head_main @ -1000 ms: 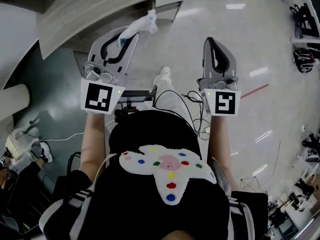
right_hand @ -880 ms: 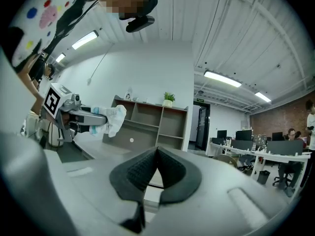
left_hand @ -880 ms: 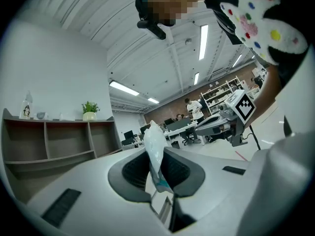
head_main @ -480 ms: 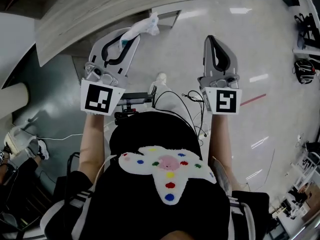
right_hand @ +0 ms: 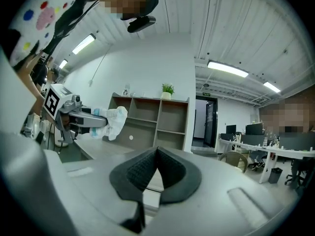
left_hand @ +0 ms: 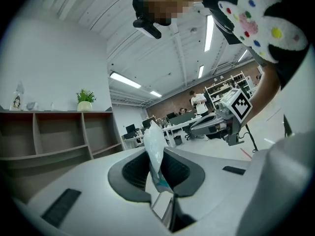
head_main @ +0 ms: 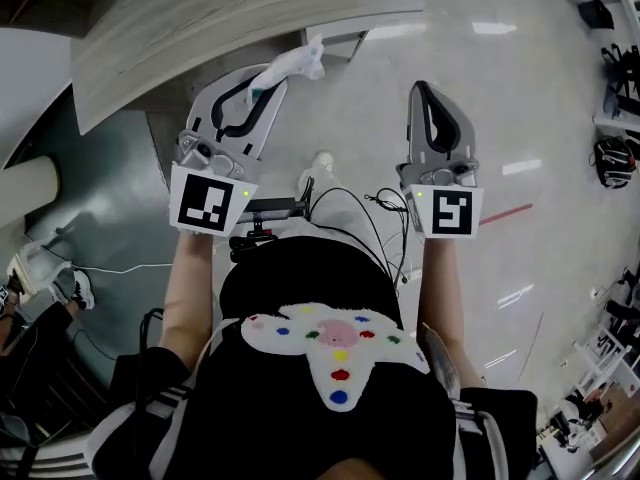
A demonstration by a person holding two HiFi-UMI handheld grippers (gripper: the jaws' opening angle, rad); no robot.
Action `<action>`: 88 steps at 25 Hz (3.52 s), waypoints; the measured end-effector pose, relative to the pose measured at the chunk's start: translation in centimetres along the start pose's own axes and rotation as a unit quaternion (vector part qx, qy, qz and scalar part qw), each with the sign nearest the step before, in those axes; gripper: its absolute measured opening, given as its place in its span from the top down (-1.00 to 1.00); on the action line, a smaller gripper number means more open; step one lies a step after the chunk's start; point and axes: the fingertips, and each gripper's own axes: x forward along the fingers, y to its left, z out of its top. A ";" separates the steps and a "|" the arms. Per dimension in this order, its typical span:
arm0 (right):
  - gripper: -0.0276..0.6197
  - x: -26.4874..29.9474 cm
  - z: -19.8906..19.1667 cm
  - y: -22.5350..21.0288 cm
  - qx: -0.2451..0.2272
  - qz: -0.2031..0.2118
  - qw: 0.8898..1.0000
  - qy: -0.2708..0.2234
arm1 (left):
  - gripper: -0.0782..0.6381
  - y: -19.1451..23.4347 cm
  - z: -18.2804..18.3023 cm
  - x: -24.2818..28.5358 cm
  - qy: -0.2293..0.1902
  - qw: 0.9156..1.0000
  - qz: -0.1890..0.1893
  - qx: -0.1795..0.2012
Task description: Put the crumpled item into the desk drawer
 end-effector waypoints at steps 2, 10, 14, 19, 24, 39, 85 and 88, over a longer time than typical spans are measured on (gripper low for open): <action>0.89 0.1 -0.4 0.4 0.004 0.004 1.000 0.005 | 0.64 -0.1 -0.5 0.0 0.006 1.000 -0.003 -0.003; 0.89 1.0 -2.5 0.1 0.012 0.013 1.000 0.020 | 0.64 -0.7 -0.5 2.1 -0.002 1.000 -0.024 0.008; 0.89 1.3 -2.8 0.4 0.020 0.004 0.999 0.025 | 0.64 -0.1 -0.9 2.5 -0.002 1.000 -0.028 -0.002; 0.89 2.3 -4.4 1.0 0.040 0.001 0.999 0.034 | 0.64 0.9 -2.6 3.7 -0.004 0.999 -0.034 -0.023; 0.89 4.2 -5.9 1.5 0.042 0.007 0.998 0.042 | 0.64 1.1 -4.9 4.3 -0.001 0.998 -0.055 -0.030; 0.89 10.2 -16.6 4.3 0.060 0.055 0.994 0.074 | 0.64 0.5 -17.0 7.0 0.029 0.996 -0.065 -0.057; 0.06 27.6 -45.5 5.9 0.587 0.173 0.791 0.008 | 0.64 -2.2 -42.9 13.6 0.205 0.967 -0.074 -0.129; 0.06 29.1 -45.7 6.5 0.594 0.186 0.783 -0.006 | 0.64 -1.0 -44.2 13.9 0.211 0.966 -0.073 -0.128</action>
